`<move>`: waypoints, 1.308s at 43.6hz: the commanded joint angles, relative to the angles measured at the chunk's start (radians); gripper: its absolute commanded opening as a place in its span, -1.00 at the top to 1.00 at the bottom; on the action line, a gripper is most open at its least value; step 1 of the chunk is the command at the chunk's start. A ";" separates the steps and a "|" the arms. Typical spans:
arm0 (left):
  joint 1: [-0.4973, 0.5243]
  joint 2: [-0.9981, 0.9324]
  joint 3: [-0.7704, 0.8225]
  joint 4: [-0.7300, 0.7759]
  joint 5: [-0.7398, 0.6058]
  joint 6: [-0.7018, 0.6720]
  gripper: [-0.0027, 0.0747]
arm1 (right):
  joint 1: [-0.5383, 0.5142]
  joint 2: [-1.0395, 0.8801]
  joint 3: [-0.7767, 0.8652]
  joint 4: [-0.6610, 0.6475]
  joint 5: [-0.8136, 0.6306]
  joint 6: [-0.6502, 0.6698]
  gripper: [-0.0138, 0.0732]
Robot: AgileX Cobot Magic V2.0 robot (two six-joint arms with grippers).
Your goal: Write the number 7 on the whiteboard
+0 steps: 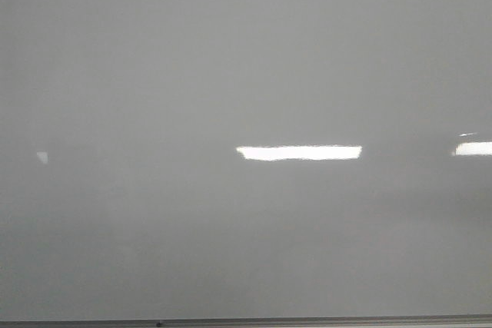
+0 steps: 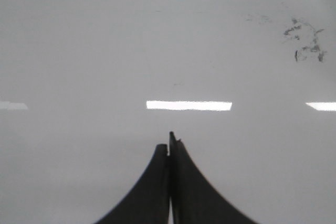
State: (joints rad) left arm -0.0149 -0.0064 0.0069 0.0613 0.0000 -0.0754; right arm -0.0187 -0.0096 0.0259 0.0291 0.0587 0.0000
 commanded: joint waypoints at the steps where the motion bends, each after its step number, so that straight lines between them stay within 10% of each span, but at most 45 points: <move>1: -0.008 -0.013 0.013 -0.007 -0.084 -0.003 0.99 | 0.001 -0.019 -0.001 0.004 -0.085 0.000 0.95; 40: -0.008 -0.013 0.011 -0.007 -0.179 -0.003 0.98 | 0.001 -0.019 -0.017 0.004 -0.204 0.000 0.95; 57: -0.008 0.037 -0.358 -0.015 0.105 -0.003 0.99 | 0.001 0.037 -0.401 0.004 0.170 0.000 0.95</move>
State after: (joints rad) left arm -0.0149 -0.0064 -0.2198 0.0566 0.0794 -0.0754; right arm -0.0187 -0.0076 -0.2670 0.0291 0.2171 0.0000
